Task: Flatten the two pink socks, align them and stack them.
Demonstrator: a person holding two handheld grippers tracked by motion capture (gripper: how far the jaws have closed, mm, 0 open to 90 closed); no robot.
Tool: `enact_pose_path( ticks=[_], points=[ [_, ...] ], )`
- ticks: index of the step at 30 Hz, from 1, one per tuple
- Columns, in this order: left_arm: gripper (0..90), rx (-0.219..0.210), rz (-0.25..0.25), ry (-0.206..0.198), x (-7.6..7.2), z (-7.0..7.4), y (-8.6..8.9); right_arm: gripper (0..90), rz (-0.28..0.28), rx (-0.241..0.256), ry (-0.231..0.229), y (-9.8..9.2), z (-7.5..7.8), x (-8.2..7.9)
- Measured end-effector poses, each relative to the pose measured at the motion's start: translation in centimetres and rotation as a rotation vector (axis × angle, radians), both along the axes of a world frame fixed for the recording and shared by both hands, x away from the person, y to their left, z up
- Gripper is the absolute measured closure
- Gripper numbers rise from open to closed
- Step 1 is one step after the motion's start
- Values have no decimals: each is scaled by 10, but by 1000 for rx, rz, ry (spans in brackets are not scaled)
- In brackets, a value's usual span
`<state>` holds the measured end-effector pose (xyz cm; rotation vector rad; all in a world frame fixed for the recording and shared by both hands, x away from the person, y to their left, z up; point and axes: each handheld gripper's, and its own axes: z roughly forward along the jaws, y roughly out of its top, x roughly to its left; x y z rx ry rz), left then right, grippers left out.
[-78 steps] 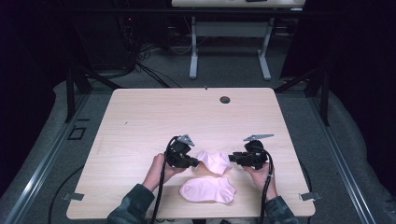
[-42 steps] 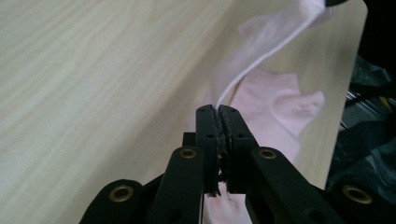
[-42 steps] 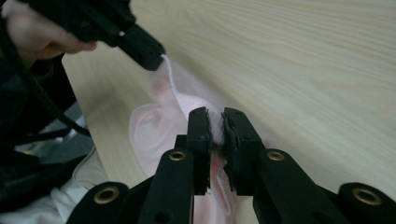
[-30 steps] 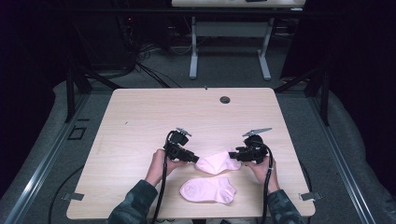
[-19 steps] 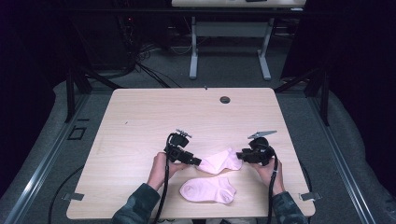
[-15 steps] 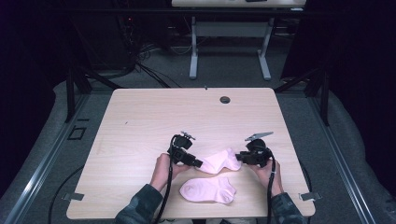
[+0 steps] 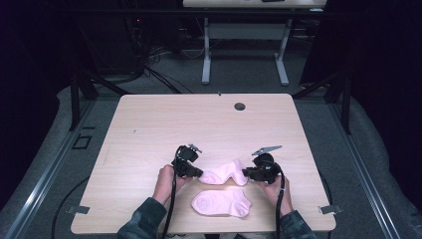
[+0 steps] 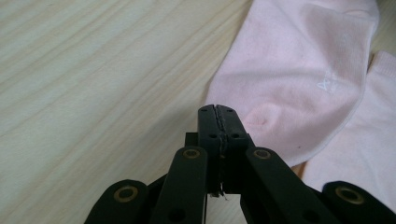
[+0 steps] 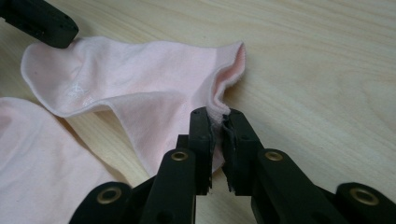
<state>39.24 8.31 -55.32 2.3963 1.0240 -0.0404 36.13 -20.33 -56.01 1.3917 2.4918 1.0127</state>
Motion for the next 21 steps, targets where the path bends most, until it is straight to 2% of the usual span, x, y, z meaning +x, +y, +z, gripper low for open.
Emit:
enact_pose_path(
  ticks=[8,11,12,13,14,16,17,18,21],
  points=[
    [890,-12,33,-25,6,5,19,789,-18,5,-5,0,2,-4],
    [692,-49,59,-11,5,6,23,708,-17,15,-5,-3,3,-4],
    [570,-56,83,-16,3,8,26,670,-14,21,-21,-5,5,-5],
    [529,-56,83,-16,3,8,26,670,-14,21,-21,-5,5,-5],
    [529,-71,94,-18,1,10,28,631,-19,23,-31,-7,7,-6],
    [424,-99,120,-28,-2,13,33,561,-26,34,-64,-11,13,-8],
    [391,-99,120,-28,-2,13,33,561,-26,34,-64,-11,13,-8],
    [368,-121,128,-31,-4,15,35,532,-27,22,-71,-12,17,-7],
    [359,-125,132,-25,-5,15,35,507,-24,3,-94,-10,18,-5]
  ],
)
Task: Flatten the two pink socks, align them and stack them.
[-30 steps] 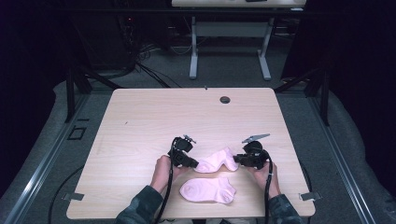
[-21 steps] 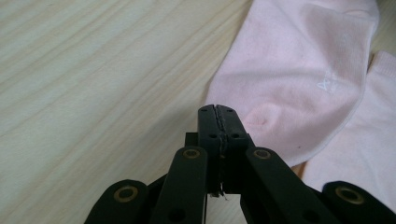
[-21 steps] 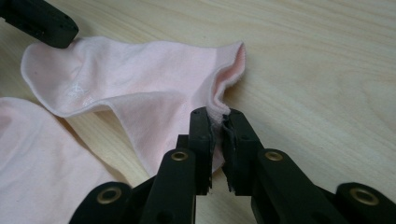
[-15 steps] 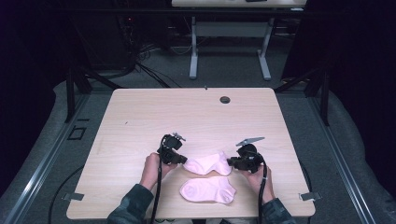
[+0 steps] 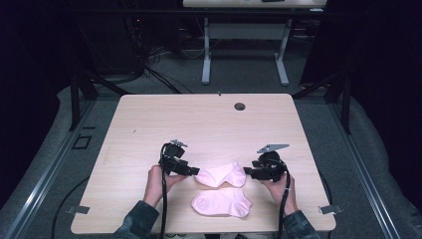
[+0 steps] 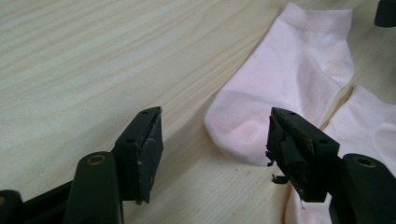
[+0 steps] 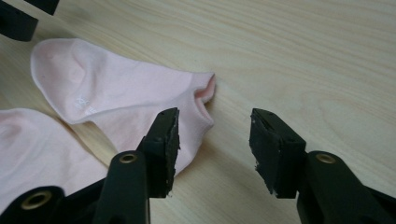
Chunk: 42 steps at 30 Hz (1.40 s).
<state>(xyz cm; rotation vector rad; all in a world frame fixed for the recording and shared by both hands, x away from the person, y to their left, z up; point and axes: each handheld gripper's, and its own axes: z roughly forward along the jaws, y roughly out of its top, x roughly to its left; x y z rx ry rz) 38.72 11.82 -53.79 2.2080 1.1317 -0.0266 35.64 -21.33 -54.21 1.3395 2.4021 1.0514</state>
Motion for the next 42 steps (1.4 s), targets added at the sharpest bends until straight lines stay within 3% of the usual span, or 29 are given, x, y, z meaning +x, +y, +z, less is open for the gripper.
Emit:
enact_pose_path(
  ticks=[5,9,11,14,15,20,24,25,29,35,37,39,42],
  points=[
    [388,19,-4,25,-1,-6,-5,519,26,-18,12,6,-2,4],
    [478,54,-24,43,-3,-14,-13,603,61,-58,30,15,-9,8],
    [561,84,-28,48,-5,-18,-16,665,79,-82,33,19,-14,9],
    [678,93,-37,40,-7,-21,-18,767,82,-92,23,21,-19,9],
    [764,96,-41,33,-7,-22,-18,814,76,-86,32,21,-22,8],
    [886,94,-44,7,-9,-22,-18,844,78,-84,23,20,-22,6],
    [888,86,-44,-17,-14,-15,-16,846,72,-37,15,15,-13,1],
    [888,77,-45,-30,-18,-8,-15,847,77,-19,9,13,-4,-4],
    [888,51,-50,-50,-27,6,-11,847,87,-1,-5,9,10,-14],
    [887,5,-78,-73,-56,33,-5,846,112,31,-21,3,44,-49],
    [886,-15,-78,-67,-61,35,-5,846,118,39,-22,2,48,-54],
    [885,-36,-99,-49,-74,37,-4,845,127,45,-11,0,57,-71],
    [885,-27,-119,-34,-82,32,-5,845,134,46,12,-2,58,-80]
  ],
)
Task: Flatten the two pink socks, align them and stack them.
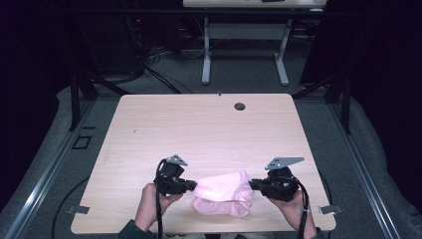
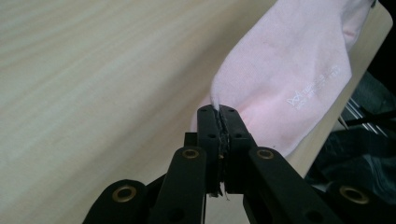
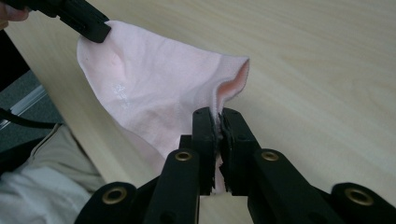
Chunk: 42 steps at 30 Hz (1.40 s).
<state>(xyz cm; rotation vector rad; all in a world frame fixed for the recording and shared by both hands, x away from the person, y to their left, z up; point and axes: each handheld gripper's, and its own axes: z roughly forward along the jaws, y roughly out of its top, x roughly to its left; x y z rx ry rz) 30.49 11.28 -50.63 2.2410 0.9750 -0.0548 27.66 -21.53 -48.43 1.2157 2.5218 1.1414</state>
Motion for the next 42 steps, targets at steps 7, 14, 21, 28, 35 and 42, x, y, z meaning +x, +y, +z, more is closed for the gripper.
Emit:
enact_pose_path(
  ticks=[7,14,21,28,35,42],
  points=[
    [882,63,-5,44,-5,-39,-6,841,-4,-45,147,2,-49,1],
    [750,96,15,0,-7,-45,-6,794,-6,-49,150,4,-69,0],
    [330,100,68,-94,-11,-34,4,565,-35,-16,73,-4,-59,-4],
    [154,84,110,-160,-13,-19,22,272,-93,3,-29,-17,-44,-5],
    [55,80,207,-201,-12,-12,55,53,-126,-30,-131,-27,-30,-1],
    [3,96,278,-209,-12,-18,78,0,-179,-45,-140,-38,-33,5]
  ],
)
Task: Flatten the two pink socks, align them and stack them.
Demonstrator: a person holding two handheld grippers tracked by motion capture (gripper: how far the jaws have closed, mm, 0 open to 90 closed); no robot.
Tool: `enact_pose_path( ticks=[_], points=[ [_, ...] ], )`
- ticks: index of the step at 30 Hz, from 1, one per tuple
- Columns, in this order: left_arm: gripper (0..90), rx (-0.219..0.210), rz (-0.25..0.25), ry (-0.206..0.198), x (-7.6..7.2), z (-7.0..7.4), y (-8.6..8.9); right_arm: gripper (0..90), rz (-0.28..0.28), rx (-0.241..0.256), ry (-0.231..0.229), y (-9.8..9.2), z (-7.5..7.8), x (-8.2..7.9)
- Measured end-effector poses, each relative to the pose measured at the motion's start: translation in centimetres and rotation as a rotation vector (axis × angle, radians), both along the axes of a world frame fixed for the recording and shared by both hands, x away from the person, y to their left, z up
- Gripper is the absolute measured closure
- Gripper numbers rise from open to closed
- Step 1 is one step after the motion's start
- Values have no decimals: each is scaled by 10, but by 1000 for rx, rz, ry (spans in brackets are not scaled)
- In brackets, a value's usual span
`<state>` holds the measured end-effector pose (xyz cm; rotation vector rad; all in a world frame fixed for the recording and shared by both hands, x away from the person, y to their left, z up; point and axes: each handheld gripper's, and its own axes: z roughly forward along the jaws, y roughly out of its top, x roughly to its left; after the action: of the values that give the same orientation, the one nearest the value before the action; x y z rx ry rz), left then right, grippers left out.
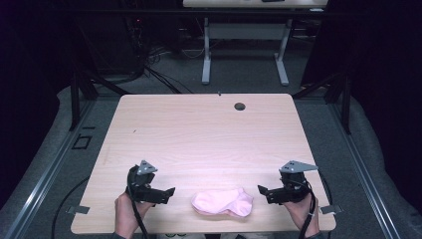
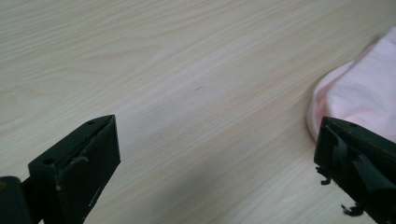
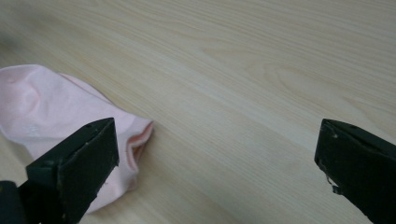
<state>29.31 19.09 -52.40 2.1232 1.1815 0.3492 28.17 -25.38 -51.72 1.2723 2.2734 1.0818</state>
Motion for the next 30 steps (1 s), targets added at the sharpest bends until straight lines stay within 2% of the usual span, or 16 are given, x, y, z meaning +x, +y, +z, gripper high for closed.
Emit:
enact_pose_path(
  ticks=[2,3,4,5,10,13,20,23,26,27,30],
  points=[
    [3,-1,25,1,0,-5,8,0,-13,-9,8,-6,-3,2],
    [2,2,37,0,0,-7,13,0,-44,-33,4,-12,-8,4],
    [2,2,49,3,0,-10,18,0,-44,-33,4,-12,-8,4],
    [2,-2,77,8,1,-17,27,0,-62,-26,18,-20,-15,8],
    [2,0,122,8,1,-29,43,0,-105,-12,41,-34,-29,13],
    [1,3,175,-2,2,-44,56,0,-138,-35,39,-45,-41,17],
    [0,14,227,-36,4,-58,67,0,-172,-72,45,-58,-56,23],
    [0,18,241,-59,5,-62,68,0,-176,-95,54,-63,-63,25],
    [0,34,244,-62,6,-67,68,0,-183,-113,62,-63,-68,26],
    [0,37,246,-73,6,-68,68,0,-182,-109,40,-64,-70,25],
    [0,43,254,-83,5,-69,68,0,-191,-97,24,-65,-72,23]
  ],
)
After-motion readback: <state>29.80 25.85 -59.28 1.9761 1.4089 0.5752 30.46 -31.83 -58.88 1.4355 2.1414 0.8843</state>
